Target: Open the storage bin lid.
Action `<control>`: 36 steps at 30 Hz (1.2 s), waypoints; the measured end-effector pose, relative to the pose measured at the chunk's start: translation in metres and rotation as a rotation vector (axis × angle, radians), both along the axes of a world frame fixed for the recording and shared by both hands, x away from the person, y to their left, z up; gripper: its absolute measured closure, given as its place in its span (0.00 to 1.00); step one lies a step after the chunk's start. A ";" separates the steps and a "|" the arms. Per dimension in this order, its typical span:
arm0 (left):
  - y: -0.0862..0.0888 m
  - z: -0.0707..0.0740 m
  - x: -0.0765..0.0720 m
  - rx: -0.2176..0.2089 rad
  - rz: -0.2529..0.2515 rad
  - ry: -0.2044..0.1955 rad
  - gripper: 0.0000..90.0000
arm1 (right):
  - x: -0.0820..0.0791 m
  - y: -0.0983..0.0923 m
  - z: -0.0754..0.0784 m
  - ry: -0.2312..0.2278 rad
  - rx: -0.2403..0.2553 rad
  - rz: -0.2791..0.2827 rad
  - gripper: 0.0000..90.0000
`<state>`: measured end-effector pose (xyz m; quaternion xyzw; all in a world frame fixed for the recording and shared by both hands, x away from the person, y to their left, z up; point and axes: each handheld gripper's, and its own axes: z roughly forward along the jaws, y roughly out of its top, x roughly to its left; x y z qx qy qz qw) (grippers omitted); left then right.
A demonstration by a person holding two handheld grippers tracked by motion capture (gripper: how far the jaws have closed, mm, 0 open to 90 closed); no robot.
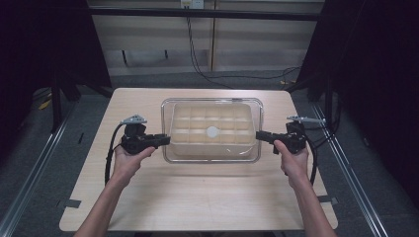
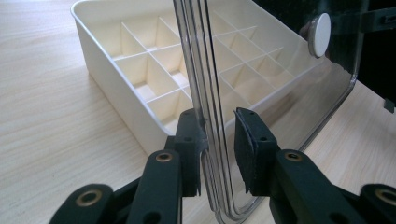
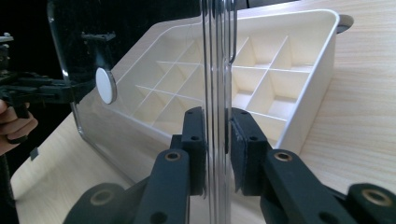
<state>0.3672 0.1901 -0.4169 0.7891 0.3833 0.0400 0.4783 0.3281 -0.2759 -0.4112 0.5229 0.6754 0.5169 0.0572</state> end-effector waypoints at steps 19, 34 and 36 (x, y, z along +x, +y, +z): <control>0.007 0.003 -0.024 -0.009 0.003 -0.005 0.79 | -0.023 0.005 0.004 -0.001 -0.001 0.029 0.86; 0.006 -0.004 -0.039 0.013 -0.006 0.008 0.80 | -0.039 0.004 0.001 0.006 0.014 0.039 0.87; 0.006 -0.005 -0.040 0.015 -0.008 0.010 0.80 | -0.040 0.004 0.000 0.011 0.016 0.042 0.87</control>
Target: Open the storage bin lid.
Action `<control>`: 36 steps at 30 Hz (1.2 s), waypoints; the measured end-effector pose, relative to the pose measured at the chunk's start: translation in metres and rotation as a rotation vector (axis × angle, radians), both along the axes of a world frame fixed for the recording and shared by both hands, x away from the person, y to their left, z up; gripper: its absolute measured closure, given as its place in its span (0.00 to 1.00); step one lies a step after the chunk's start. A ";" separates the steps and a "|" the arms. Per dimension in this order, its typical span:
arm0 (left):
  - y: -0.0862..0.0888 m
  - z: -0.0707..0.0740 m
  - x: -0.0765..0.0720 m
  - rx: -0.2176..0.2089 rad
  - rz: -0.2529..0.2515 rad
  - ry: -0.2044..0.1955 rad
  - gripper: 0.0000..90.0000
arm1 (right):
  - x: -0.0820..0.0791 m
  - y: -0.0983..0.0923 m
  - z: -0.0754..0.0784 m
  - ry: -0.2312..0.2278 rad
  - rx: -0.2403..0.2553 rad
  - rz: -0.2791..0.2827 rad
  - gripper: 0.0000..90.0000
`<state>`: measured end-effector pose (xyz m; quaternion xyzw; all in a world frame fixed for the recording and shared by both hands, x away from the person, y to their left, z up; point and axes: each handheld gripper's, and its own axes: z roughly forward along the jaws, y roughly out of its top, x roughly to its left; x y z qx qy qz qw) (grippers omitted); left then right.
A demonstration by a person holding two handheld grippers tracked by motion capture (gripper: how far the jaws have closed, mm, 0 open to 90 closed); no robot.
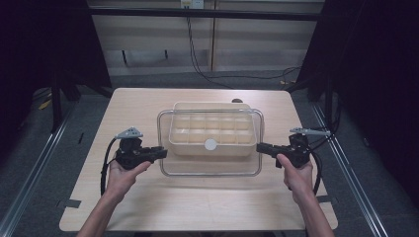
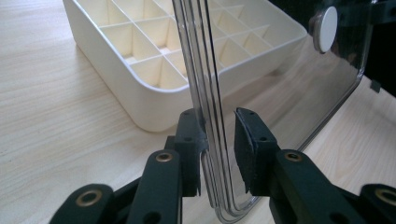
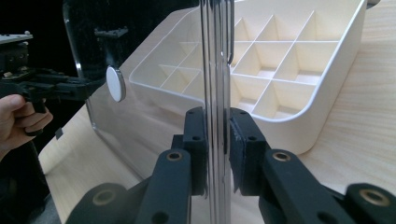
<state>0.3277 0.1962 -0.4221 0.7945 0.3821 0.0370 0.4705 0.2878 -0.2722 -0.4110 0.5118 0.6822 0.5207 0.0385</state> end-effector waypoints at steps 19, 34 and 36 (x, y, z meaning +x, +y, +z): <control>0.005 -0.004 -0.021 0.027 -0.024 0.018 0.80 | -0.020 0.002 -0.007 0.014 0.005 0.023 0.87; 0.012 -0.003 -0.040 0.041 -0.036 0.023 0.81 | -0.037 0.008 -0.010 0.040 -0.010 0.067 0.87; 0.013 -0.005 -0.042 0.035 -0.034 0.033 0.81 | -0.038 0.009 -0.009 0.040 -0.010 0.069 0.87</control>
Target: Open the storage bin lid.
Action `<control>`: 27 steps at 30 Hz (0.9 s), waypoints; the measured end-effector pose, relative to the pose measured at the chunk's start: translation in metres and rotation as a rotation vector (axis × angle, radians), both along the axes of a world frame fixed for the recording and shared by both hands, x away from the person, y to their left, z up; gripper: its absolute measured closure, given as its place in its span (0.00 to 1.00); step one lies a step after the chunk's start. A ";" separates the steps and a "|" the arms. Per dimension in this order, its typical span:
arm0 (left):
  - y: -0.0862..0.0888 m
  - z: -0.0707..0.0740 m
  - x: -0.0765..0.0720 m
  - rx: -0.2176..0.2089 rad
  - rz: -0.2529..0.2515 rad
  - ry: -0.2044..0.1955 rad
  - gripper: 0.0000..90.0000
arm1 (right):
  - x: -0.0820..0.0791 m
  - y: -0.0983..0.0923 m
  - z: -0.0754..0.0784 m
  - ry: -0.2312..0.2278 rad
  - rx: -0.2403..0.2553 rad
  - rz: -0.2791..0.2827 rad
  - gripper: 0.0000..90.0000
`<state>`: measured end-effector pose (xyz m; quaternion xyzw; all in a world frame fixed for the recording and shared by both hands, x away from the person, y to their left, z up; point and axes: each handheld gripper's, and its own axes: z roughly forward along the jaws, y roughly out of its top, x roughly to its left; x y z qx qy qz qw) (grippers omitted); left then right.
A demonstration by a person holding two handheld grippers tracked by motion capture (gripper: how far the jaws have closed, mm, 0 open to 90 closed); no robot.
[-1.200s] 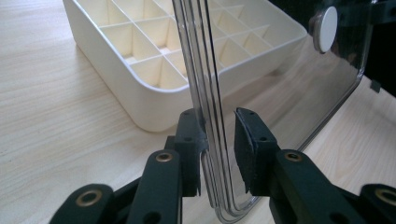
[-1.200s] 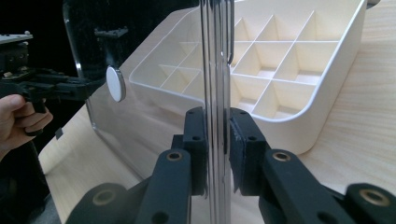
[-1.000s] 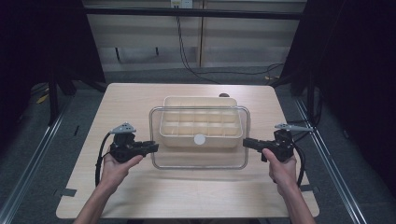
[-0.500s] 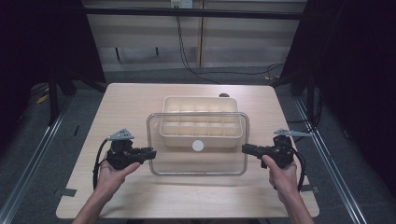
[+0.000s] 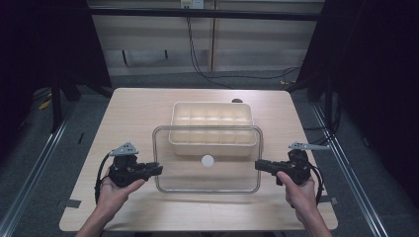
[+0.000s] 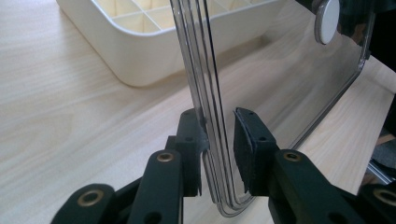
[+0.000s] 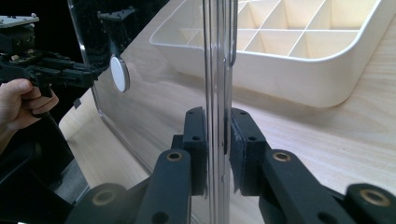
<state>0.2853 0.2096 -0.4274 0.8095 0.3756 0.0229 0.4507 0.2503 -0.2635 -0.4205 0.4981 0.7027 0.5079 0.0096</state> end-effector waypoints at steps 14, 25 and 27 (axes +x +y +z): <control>0.006 -0.004 -0.017 0.005 0.001 0.034 0.81 | -0.014 0.005 -0.008 0.039 0.017 0.021 0.87; 0.004 -0.009 -0.027 0.041 -0.022 0.066 0.80 | -0.028 0.003 -0.018 0.087 0.017 0.036 0.87; 0.003 -0.010 -0.029 0.043 -0.020 0.065 0.80 | -0.030 0.004 -0.020 0.099 0.013 0.035 0.87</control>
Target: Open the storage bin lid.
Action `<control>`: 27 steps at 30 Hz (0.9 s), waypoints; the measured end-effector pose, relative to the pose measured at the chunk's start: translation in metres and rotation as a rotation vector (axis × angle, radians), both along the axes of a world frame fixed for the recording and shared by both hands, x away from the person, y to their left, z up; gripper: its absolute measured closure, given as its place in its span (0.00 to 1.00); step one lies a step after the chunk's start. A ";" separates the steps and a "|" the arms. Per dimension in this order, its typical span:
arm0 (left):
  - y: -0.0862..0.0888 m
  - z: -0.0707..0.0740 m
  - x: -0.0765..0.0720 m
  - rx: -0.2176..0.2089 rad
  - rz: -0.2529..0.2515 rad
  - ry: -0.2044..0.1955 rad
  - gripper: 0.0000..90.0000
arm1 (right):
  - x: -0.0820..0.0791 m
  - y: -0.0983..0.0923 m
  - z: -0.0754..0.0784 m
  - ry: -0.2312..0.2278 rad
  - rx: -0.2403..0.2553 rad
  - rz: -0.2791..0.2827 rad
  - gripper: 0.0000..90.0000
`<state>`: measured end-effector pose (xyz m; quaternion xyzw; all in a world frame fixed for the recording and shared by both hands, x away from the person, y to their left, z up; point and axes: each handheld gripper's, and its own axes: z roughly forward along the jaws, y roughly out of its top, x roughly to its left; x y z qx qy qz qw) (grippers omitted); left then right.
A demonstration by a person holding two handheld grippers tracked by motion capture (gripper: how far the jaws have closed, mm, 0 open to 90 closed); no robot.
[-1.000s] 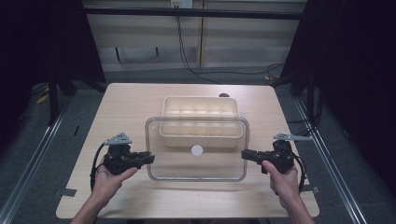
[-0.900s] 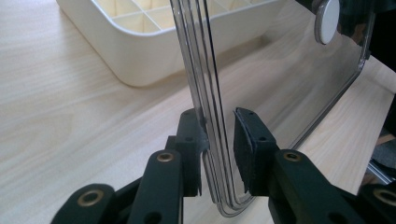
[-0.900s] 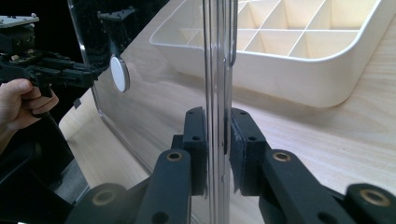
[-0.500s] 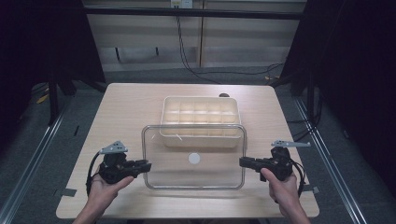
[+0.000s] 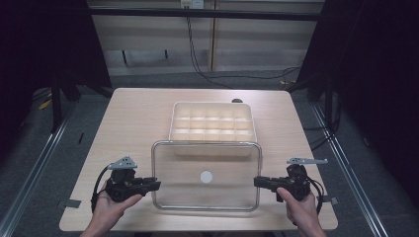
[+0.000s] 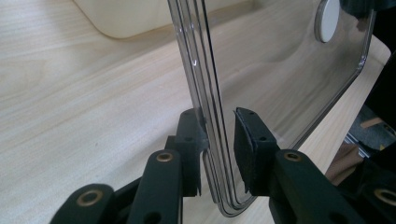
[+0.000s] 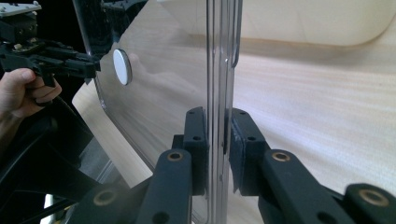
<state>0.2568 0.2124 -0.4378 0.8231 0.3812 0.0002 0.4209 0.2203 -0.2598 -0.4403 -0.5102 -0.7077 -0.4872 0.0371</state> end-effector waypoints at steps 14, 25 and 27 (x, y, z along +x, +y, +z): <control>-0.001 -0.017 -0.001 -0.008 -0.008 0.049 0.80 | -0.001 -0.001 -0.012 0.022 -0.014 -0.005 0.87; -0.008 -0.023 0.006 0.021 -0.015 0.047 0.77 | 0.006 -0.001 -0.023 0.039 -0.058 -0.016 0.86; -0.009 -0.023 0.008 0.020 -0.016 0.044 0.76 | 0.007 0.000 -0.023 0.043 -0.072 -0.017 0.85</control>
